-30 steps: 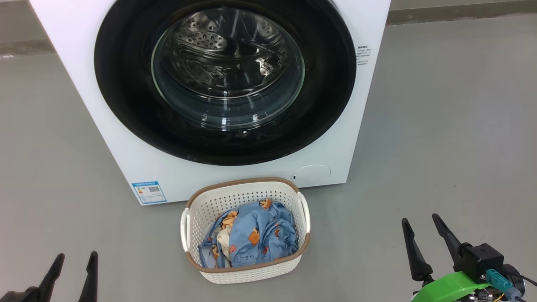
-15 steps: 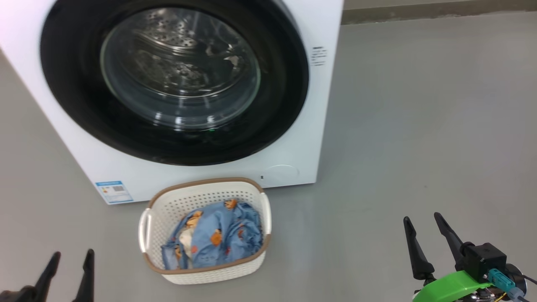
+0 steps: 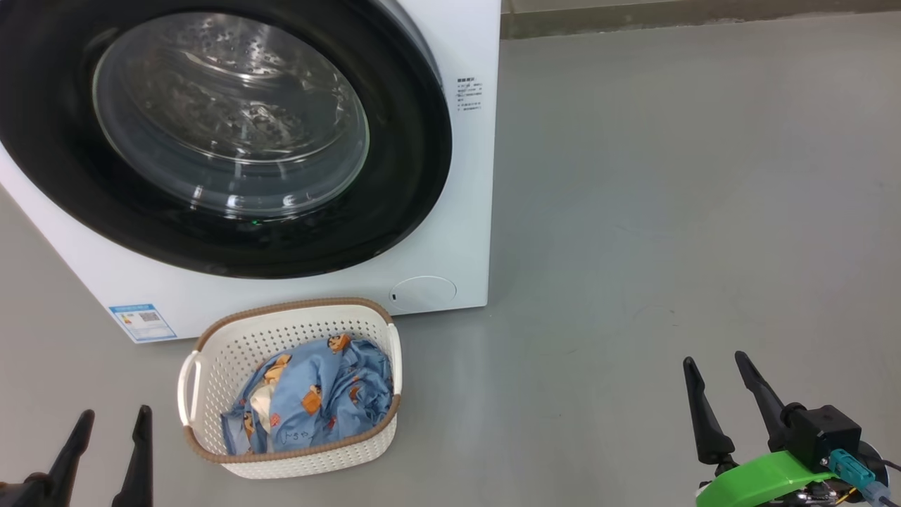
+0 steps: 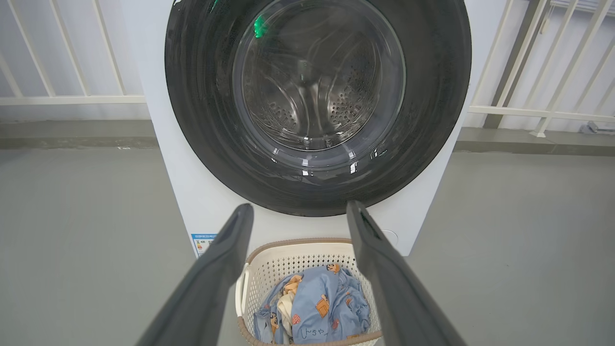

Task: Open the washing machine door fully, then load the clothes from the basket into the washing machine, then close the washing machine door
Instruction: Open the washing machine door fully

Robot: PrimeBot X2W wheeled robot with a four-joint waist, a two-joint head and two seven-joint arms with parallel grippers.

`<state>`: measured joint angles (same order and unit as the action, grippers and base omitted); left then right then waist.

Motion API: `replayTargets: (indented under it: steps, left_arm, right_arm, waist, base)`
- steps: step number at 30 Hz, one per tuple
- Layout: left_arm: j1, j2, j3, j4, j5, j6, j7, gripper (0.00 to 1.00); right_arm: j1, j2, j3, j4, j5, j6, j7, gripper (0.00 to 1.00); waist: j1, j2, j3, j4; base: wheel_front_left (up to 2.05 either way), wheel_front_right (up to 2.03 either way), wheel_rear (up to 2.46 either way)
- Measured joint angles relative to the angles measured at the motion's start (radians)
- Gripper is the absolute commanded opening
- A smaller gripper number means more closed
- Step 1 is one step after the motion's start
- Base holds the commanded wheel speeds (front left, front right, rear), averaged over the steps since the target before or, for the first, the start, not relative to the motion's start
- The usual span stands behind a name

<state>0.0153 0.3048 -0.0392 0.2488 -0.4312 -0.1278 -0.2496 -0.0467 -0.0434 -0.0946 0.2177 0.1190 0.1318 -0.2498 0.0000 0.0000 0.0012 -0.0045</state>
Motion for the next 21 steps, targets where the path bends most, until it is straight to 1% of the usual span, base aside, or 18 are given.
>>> replayTargets:
  steps: [15,21]
  left_arm:
    - [0.001,0.005,-0.008,-0.018,0.007,0.0,0.0,1.0]
    - [0.003,0.003,-0.004,-0.034,0.015,0.0,0.0,1.0]
  right_arm:
    - [0.0,0.001,0.007,0.0,0.025,0.0,0.0,1.0]
    - [-0.005,0.001,-0.008,-0.002,0.131,0.0,0.0,1.0]
  waist:
    - [0.0,0.0,-0.002,0.005]
    - [0.0,0.0,0.0,0.012]
  base:
    - [0.0,0.0,-0.01]
    - [0.0,0.0,0.0]
